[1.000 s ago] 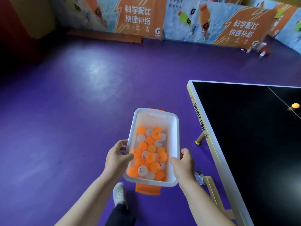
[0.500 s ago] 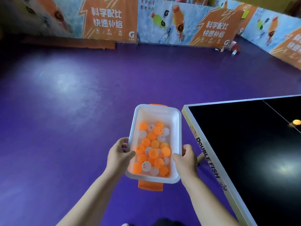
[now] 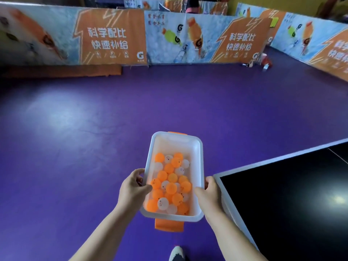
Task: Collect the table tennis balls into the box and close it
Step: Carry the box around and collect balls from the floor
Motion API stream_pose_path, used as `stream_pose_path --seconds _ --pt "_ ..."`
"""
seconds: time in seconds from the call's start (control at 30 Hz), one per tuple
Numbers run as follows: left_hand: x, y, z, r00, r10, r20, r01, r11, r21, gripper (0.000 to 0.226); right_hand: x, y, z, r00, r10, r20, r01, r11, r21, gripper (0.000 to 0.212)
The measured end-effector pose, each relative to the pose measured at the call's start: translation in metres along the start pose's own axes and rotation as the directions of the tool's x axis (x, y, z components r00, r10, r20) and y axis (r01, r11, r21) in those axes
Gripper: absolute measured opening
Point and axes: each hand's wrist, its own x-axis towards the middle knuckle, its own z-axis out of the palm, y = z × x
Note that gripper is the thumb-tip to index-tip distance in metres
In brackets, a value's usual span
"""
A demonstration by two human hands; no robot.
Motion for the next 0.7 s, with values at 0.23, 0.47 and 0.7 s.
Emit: stream_pose_path --seconds 0.23,0.47,0.7 --pt "0.125 0.07 0.049 1.0 -0.001 -0.021 0.0 0.999 -0.05 0.045 0.148 -0.075 -0.003 0.998 -0.05 0.023 0.05 0.999 -0.016 0.015" --pt "0.255 0.115 0.103 0.996 0.046 0.073 -0.045 0.999 -0.016 0.048 0.269 -0.103 0.005 0.998 0.024 -0.063 -0.022 0.999 0.033 0.014" --pt "0.42 0.17 0.171 0.952 0.11 0.287 -0.118 0.993 0.011 0.047 0.406 -0.147 0.012 0.961 0.097 -0.258 -0.078 0.993 0.084 0.015"
